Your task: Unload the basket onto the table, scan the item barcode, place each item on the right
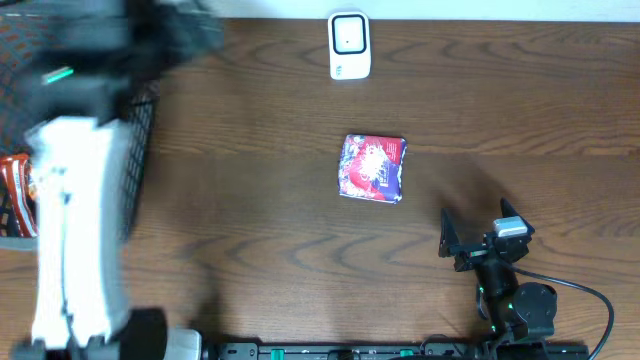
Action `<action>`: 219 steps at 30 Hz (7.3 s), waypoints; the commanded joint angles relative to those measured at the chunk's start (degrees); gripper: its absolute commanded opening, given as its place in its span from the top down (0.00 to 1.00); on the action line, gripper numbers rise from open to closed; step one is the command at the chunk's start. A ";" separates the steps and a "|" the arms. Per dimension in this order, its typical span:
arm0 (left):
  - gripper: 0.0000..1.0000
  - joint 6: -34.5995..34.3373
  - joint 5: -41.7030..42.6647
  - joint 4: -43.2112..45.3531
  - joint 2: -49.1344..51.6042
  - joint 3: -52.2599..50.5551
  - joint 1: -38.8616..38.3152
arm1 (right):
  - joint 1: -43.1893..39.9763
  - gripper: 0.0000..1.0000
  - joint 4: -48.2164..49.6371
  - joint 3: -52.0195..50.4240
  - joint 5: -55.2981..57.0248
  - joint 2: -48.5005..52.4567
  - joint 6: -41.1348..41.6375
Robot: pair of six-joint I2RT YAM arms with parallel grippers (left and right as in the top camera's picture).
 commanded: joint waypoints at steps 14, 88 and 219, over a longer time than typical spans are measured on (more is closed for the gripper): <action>0.02 -10.62 -6.60 -2.67 3.50 -7.82 29.18 | -0.35 0.01 -0.26 -0.07 0.28 -0.24 -0.22; 0.92 -13.09 15.63 7.96 -17.92 -8.39 8.66 | -0.35 0.01 -0.26 -0.07 0.28 -0.24 -0.22; 0.92 -6.88 -2.54 0.15 25.79 -11.04 -37.07 | -0.35 0.01 -0.26 -0.07 0.28 -0.24 -0.22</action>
